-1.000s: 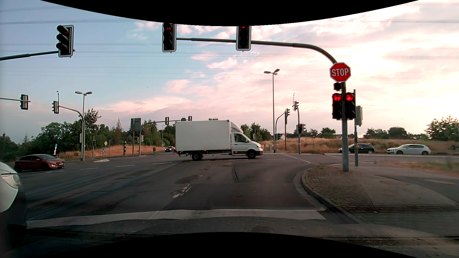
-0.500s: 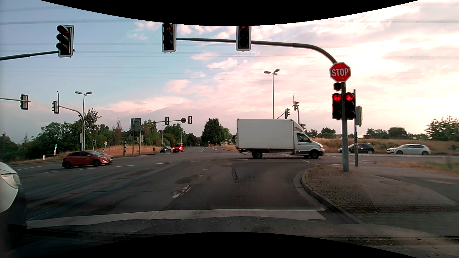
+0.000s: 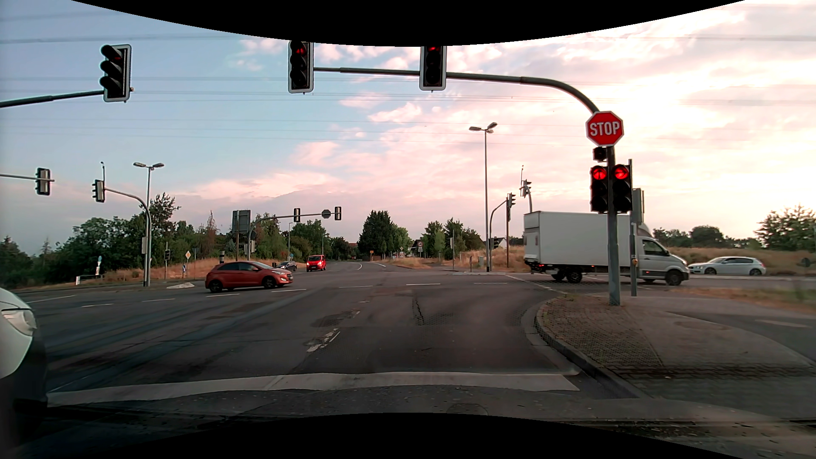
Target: Follow the waypoints while adhering to traffic rules and regulations
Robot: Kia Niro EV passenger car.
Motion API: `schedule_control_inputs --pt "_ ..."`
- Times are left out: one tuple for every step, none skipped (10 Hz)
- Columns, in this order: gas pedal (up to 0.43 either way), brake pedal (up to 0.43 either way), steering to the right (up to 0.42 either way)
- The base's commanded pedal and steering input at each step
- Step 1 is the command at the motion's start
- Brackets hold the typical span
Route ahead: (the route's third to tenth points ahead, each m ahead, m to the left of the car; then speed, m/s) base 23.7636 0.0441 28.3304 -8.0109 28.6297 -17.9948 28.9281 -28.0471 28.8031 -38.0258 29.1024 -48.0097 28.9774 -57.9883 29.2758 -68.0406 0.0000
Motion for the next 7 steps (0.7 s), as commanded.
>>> schedule_control_inputs --pt "0.000 0.280 0.001" --pt "0.000 0.280 0.001" --pt "0.000 0.280 0.001" --pt "0.000 0.280 0.001" --pt "0.000 0.280 0.001" --pt "0.000 0.280 0.001" --pt "0.000 0.280 0.001"
